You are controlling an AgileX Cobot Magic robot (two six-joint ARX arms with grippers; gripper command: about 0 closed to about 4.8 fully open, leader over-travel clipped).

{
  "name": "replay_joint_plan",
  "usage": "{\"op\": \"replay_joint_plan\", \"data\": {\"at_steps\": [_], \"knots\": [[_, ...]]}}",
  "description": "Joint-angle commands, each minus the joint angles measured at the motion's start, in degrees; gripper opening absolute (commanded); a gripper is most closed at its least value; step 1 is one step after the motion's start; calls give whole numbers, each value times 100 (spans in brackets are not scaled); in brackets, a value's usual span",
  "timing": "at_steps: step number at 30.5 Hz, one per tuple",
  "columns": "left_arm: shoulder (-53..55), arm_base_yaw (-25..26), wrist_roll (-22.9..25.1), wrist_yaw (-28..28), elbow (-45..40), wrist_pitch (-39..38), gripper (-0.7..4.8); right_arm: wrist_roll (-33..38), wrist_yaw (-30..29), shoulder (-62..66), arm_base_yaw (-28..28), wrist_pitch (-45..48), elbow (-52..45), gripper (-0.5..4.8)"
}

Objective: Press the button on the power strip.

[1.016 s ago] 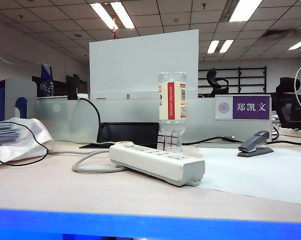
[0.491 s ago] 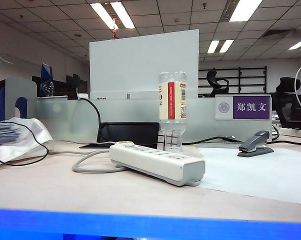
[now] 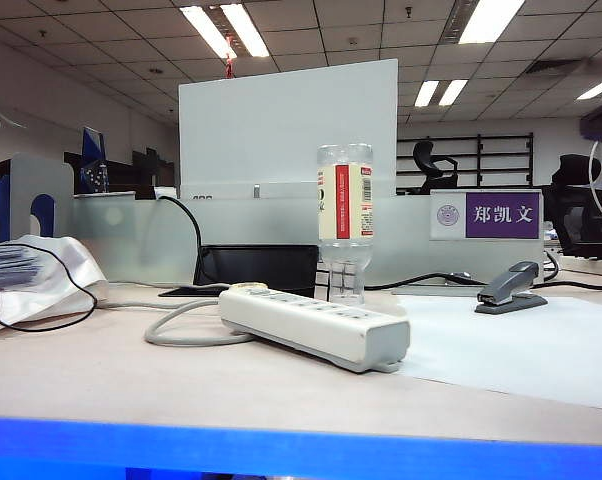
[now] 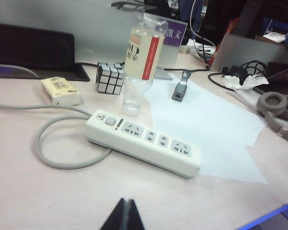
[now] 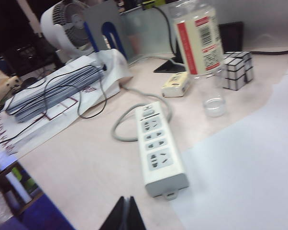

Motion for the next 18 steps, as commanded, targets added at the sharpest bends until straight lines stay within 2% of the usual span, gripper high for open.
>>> {"op": "replay_joint_plan", "data": {"at_steps": [1,10,18], "knots": [[-9,7,13,33,-85,114,-6,22,-101,-7,0,289,-162,3],[-9,7,46,363,-424,162,-6,-28,-24,-7,0,498,-348,3],[-9,7,111,424,-424,186,-5,-66,151,-7,0,516,-348,3]]}}
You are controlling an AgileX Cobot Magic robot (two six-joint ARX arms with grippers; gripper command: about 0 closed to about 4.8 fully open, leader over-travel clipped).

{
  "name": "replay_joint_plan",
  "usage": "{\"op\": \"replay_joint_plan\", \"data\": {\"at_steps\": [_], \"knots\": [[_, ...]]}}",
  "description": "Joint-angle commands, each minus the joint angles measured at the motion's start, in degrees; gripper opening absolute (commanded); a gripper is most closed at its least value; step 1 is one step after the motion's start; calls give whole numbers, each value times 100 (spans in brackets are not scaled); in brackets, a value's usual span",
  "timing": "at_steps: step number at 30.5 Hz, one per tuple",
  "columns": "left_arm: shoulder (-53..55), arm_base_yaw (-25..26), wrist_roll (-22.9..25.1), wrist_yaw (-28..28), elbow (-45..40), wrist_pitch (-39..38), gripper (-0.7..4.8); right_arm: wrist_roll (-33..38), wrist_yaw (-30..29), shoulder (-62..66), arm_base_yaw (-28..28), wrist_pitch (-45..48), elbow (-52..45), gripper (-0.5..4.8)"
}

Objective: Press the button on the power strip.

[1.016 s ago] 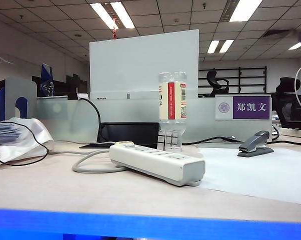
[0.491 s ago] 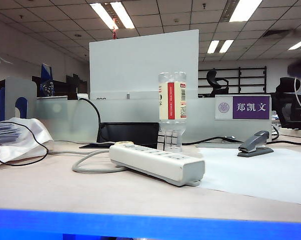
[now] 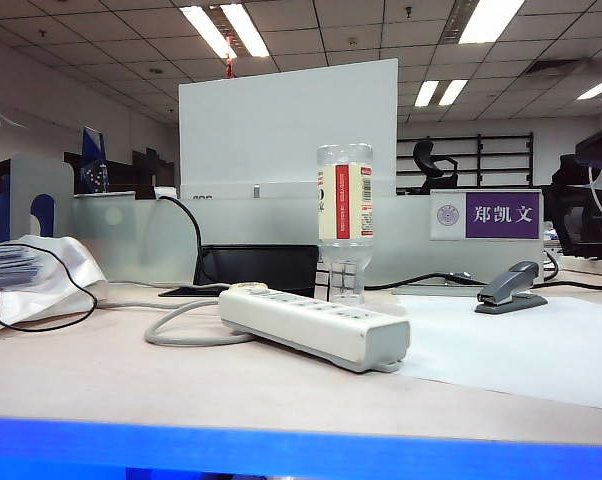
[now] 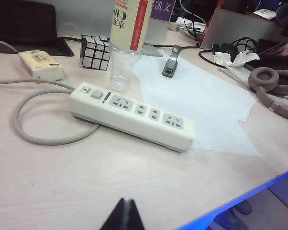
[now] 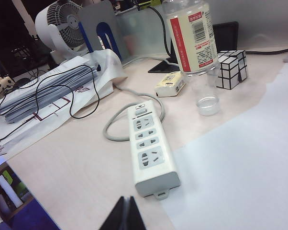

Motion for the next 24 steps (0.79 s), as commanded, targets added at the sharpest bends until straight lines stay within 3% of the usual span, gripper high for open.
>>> {"op": "replay_joint_plan", "data": {"at_steps": [1,24], "knots": [[-7,2,31,44,7,57,-5,-20,9,-4,0,118,-9,3],[-7,122,28,70,9,46,-5,-22,9,-7,-2,118,-9,3]]}}
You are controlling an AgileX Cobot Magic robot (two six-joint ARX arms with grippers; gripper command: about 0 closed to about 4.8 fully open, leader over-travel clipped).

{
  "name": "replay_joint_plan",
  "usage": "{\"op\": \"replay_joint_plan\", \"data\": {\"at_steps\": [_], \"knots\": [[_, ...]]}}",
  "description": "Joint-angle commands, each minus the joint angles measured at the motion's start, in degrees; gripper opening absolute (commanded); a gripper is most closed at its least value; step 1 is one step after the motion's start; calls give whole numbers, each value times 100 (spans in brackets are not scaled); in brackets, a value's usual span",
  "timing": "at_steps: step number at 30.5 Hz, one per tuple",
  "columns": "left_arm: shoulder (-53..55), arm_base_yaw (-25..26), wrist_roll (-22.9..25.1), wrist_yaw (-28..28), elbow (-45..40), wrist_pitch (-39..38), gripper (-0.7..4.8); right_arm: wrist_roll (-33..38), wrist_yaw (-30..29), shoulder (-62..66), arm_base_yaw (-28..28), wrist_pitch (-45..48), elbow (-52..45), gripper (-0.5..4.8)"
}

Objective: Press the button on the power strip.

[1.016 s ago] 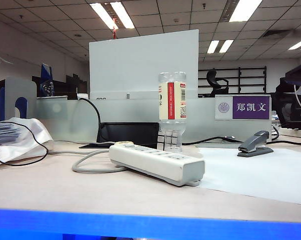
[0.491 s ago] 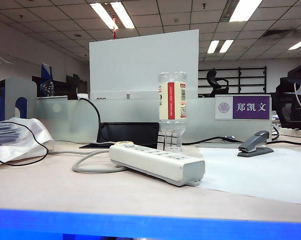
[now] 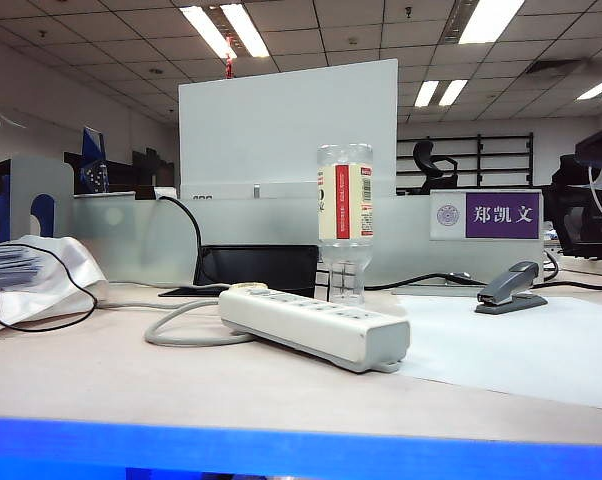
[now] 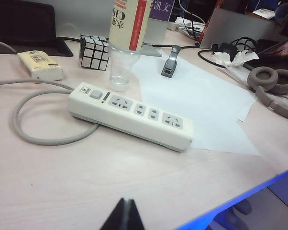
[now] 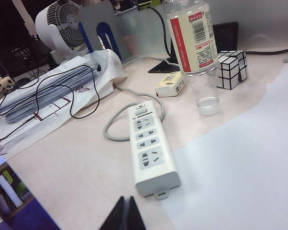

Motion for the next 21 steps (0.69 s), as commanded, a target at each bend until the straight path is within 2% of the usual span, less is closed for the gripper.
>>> {"op": "replay_joint_plan", "data": {"at_steps": [1,5,10,12,15,21], "knots": [[-7,236,24,120,9,48,-5,-20,11,-7,-7,116,-9,3],[-7,1139,24,433,9,39,-5,-20,11,-7,-22,116,-9,3],[-7,2448,24,400,9,33,-5,-20,11,-7,-22,114,-9,3],[-7,2793,22,337,9,33,-5,-17,9,-7,-22,114,-9,3],[-7,3014,26,234,9,31,-5,-17,11,-7,-22,114,-9,3],[-7,3001,24,284,9,31,-5,-20,11,-7,-22,114,-9,3]]}}
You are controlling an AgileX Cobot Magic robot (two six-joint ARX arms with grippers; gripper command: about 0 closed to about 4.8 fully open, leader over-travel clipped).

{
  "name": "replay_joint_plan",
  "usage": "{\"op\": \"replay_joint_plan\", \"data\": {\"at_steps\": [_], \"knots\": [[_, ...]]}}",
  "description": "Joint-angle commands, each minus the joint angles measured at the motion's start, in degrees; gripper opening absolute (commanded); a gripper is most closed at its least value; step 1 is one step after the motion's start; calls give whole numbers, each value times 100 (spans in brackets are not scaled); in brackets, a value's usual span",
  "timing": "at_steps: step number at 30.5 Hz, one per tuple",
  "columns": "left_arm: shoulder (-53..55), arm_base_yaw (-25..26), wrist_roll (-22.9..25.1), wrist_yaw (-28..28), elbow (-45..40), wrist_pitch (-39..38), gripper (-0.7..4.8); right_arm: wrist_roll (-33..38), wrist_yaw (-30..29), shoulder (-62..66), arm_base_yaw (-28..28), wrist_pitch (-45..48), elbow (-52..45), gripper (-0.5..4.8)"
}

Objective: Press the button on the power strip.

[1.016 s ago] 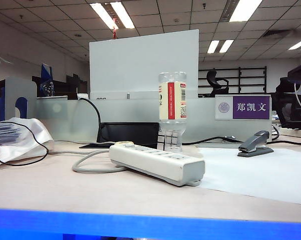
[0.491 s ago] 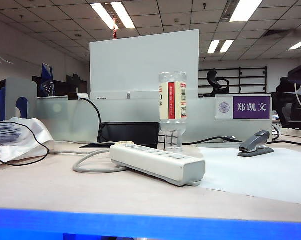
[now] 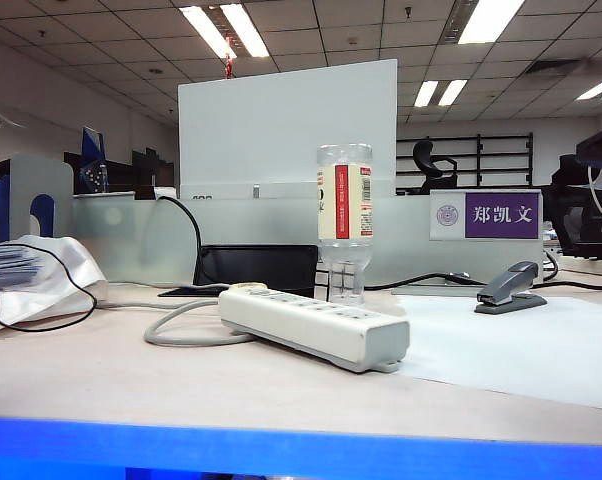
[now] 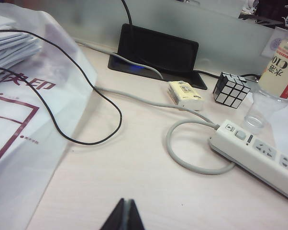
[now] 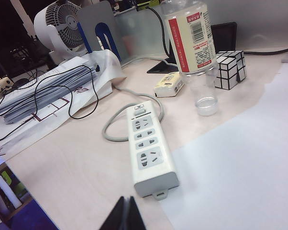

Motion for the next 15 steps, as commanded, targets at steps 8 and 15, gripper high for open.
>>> {"op": "replay_joint_plan", "data": {"at_steps": [8,15], "knots": [[-7,11,282,-361,9,59,-4,-17,7,-7,2,116,-9,3],[-7,11,476,-2146,7,-4,-3,-17,9,-7,2,116,-9,3]]}}
